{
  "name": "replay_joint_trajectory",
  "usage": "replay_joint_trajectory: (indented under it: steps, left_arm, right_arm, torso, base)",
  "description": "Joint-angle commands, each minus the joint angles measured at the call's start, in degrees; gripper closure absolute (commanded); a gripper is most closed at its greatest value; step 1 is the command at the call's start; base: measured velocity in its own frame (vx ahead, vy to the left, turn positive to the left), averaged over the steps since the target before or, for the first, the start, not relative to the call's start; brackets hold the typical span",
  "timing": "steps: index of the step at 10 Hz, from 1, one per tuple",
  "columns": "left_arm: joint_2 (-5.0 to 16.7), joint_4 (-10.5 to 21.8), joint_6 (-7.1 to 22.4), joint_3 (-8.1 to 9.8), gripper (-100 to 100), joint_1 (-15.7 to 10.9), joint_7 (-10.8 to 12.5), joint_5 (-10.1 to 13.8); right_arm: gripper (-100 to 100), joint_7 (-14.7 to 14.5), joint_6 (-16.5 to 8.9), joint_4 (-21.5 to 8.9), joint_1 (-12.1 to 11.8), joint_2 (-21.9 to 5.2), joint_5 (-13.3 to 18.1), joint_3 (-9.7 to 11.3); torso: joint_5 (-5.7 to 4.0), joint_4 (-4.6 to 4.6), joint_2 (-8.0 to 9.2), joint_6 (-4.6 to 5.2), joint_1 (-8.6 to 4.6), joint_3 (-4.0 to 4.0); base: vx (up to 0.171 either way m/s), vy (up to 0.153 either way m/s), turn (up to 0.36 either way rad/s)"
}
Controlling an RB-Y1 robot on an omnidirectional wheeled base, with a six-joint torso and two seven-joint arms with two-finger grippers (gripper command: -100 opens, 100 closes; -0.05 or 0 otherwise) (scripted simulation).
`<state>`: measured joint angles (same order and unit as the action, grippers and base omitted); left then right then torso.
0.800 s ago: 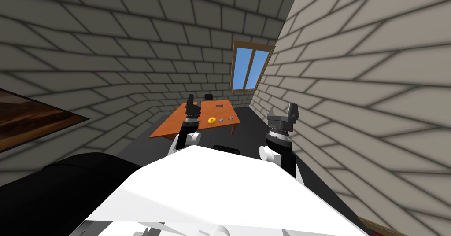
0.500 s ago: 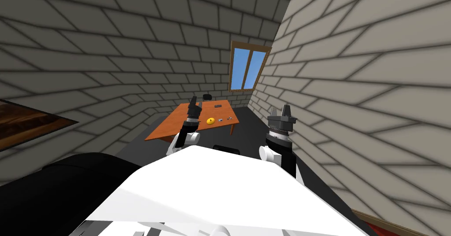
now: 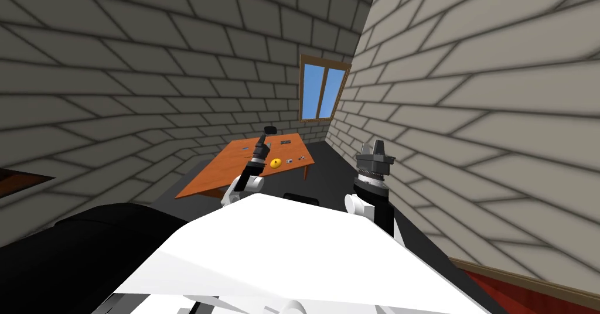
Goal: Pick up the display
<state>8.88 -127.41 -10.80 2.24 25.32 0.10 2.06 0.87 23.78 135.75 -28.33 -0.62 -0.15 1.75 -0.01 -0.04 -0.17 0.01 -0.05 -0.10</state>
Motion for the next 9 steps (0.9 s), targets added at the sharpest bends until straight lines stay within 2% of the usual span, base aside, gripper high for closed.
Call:
replay_joint_trajectory:
  steps: [1, 2, 3, 5, 6, 8, 9]
  left_arm:
    - [0.28, 1.16, 1.61, 0.11, -100, -0.50, 0.34, 0.47]
    - [1.02, 2.58, 3.76, 0.58, -100, -0.75, 1.09, 1.50]
    - [1.02, 2.58, 3.76, 0.58, -100, -0.75, 1.09, 1.50]
    - [2.43, 5.58, 7.74, 1.59, -100, -1.27, 2.70, 3.74]
    - [2.43, 5.58, 8.38, 1.59, -100, -1.27, 2.70, 3.74]
    - [3.76, 8.84, 12.49, 2.68, -100, -1.84, 4.44, 6.16]
    - [3.76, 8.84, 13.38, 2.68, -100, -1.84, 4.44, 6.16]
  right_arm:
    - [0, 0.00, 0.00, 0.00, 0.00, 0.00, 0.00, 0.00]
    - [0, 0.00, 0.00, 0.00, 0.00, 0.00, 0.00, 0.00]
    - [0, 0.00, 0.00, 0.00, 0.00, 0.00, 0.00, 0.00]
    - [0, 0.00, 0.00, 0.00, 0.00, 0.00, 0.00, 0.00]
    - [0, 0.00, 0.00, 0.00, 0.00, 0.00, 0.00, 0.00]
    - [0, 0.00, 0.00, 0.00, 0.00, 0.00, 0.00, 0.00]
    - [0, 0.00, 0.00, 0.00, 0.00, 0.00, 0.00, 0.00]
  torso:
    - [0.00, 0.00, 0.00, 0.00, 0.00, 0.00]
    - [0.00, 0.01, 0.05, -0.01, 0.01, 0.03]
    - [0.00, 0.01, 0.05, 0.00, 0.01, 0.03]
    - [-0.01, 0.02, 0.07, 0.01, -0.03, 0.04]
    - [-0.01, 0.01, 0.03, 0.00, -0.03, 0.02]
    - [0.00, 0.01, 0.03, -0.01, -0.02, 0.02]
    - [-0.01, 0.00, -0.01, 0.01, -0.03, 0.00]
  base:
    - [0.025, -0.010, -0.076]
    - [0.027, -0.014, -0.107]
    - [0.021, -0.013, -0.063]
    - [0.032, -0.023, -0.183]
    - [0.034, -0.014, -0.051]
    - [0.041, -0.020, -0.184]
    - [0.038, -0.008, -0.078]
